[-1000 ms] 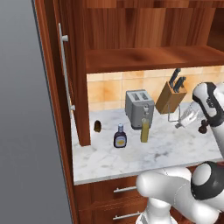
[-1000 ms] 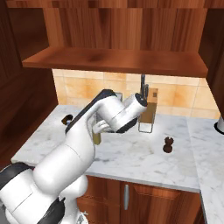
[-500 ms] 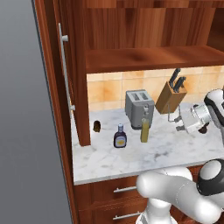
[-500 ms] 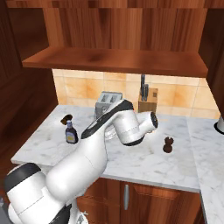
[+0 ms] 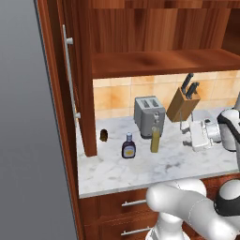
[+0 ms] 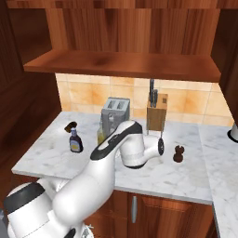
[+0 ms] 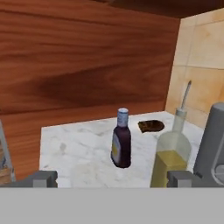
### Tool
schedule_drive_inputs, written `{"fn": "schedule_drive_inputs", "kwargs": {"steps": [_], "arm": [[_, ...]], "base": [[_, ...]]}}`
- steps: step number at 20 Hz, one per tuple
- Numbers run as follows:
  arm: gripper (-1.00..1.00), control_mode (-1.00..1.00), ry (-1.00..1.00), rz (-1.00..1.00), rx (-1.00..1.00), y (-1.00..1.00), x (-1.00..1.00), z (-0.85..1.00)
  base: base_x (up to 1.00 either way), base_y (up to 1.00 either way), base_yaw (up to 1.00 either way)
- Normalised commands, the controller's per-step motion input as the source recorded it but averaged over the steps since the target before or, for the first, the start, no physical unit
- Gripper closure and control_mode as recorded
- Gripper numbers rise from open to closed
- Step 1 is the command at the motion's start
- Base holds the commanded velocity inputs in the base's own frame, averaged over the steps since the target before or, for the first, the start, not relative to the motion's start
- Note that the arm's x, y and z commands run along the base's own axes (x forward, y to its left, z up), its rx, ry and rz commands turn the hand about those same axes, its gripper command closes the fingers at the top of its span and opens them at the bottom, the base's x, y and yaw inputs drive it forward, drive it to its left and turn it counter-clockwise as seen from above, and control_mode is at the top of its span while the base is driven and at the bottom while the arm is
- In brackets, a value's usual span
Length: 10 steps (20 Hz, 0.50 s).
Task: There are various items on the counter. Only move the condiments/shakers into the cabinet.
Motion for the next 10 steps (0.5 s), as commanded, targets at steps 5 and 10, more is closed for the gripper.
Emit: {"fn": "schedule_drive_inputs", "kwargs": {"steps": [5, 10], "arm": [[-1.0, -1.0, 0.0, -0.02, 0.0, 0.14, 0.41, -0.2], [-1.0, -1.0, 0.0, 0.0, 0.06, 0.08, 0.42, -0.23]], "base": [[0.0, 0.0, 0.0], [0.0, 0.0, 0.0]]}}
